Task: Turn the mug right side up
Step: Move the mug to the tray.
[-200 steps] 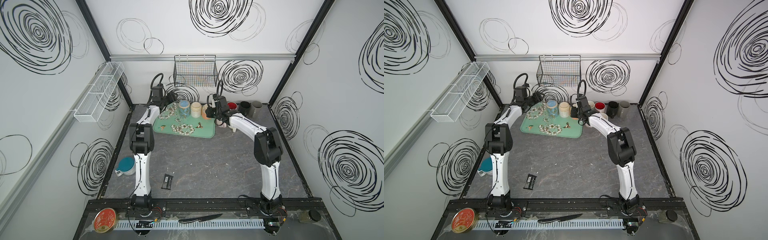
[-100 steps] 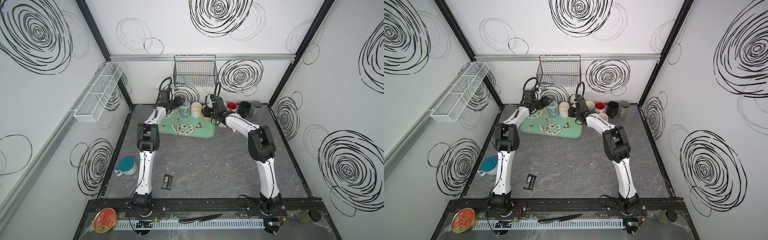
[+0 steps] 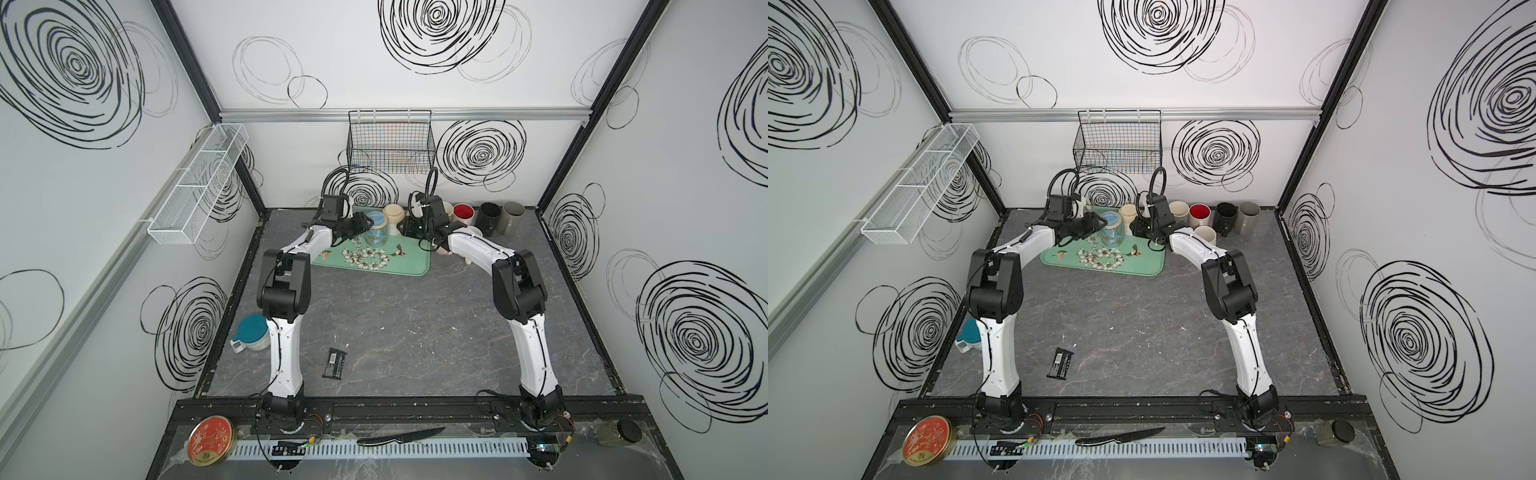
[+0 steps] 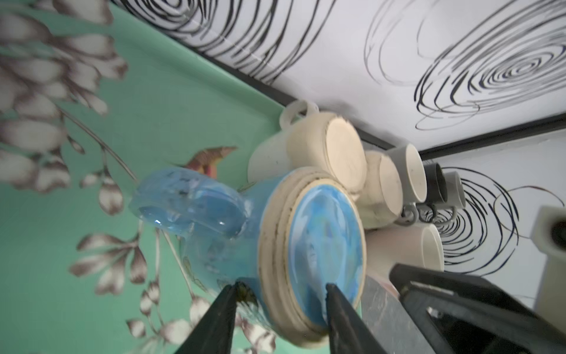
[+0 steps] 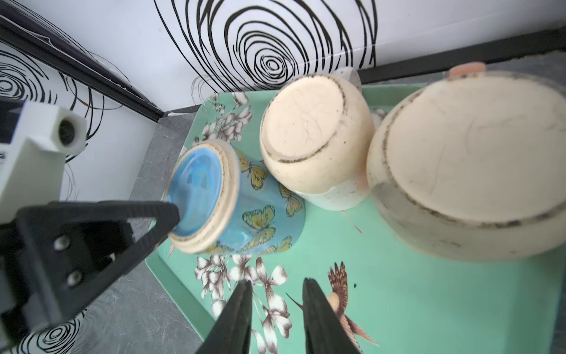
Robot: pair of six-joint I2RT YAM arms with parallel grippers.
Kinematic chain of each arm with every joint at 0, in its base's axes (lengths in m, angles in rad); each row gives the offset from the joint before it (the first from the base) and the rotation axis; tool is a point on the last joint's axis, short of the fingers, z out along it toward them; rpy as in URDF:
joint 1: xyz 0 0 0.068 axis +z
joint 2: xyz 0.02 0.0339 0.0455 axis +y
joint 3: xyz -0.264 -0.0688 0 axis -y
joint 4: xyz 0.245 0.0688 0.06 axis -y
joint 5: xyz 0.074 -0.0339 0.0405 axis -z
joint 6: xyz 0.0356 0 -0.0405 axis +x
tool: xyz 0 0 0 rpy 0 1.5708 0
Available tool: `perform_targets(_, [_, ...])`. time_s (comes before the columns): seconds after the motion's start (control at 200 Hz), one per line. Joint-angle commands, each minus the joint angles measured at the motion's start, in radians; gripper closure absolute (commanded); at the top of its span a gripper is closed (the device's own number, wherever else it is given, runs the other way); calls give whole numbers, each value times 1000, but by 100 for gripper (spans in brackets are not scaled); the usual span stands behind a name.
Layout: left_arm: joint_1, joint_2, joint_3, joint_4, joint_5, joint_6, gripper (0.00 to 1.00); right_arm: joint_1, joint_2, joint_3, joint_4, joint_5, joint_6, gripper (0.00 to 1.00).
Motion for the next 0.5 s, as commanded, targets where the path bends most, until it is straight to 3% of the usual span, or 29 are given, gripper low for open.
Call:
perform_targets(0.0, [-57, -91, -132, 31, -7, -3, 47, 10, -5, 13, -10, -36, 25, 66])
perform_targets(0.15, [-74, -184, -218, 12, -19, 15, 44, 13, -43, -34, -10, -28, 25, 66])
perform_targets(0.495, [16, -267, -273, 109, -15, -31, 44, 16, -154, -187, 9, -5, 34, 66])
